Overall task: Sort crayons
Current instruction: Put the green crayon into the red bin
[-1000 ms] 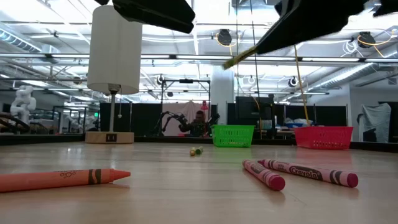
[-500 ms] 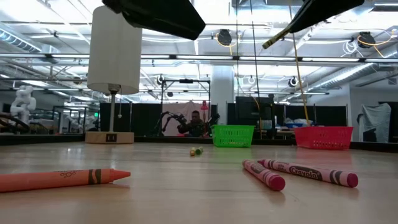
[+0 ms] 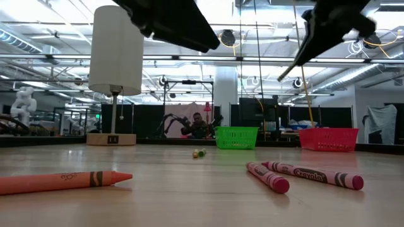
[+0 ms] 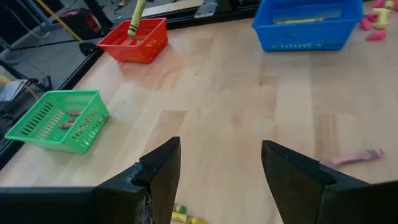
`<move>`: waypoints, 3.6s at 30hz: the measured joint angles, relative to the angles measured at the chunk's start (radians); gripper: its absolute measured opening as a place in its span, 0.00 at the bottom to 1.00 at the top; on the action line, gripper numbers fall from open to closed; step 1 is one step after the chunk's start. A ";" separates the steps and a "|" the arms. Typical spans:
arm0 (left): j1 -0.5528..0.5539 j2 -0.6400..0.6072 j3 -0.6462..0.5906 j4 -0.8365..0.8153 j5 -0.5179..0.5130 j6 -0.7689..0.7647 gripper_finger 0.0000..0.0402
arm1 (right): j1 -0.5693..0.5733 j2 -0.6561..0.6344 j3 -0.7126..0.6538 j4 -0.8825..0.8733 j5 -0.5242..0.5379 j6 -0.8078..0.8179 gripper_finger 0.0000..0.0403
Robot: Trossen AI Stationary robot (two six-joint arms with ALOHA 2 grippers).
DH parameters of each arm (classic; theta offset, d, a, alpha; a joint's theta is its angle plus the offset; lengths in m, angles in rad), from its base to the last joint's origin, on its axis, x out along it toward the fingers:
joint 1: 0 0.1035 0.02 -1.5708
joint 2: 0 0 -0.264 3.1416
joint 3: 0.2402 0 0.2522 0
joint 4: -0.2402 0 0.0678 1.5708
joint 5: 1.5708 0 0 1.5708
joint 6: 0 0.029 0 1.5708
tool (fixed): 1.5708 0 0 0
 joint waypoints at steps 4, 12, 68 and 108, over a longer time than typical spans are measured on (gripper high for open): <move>0.025 0.000 0.000 0.000 0.000 0.008 0.55 | -0.092 0.000 0.000 -0.074 0.067 0.000 0.03; 0.056 0.000 0.000 -0.031 0.017 0.009 0.55 | -0.278 0.000 0.000 -0.191 0.250 0.042 0.03; 0.066 0.000 0.000 -0.045 0.111 -0.002 0.55 | -0.493 -0.012 -0.194 -0.248 -0.206 0.493 0.31; 0.066 0.000 0.000 -0.068 0.114 -0.002 0.55 | -0.634 0.026 -0.272 -0.126 -0.293 0.304 0.00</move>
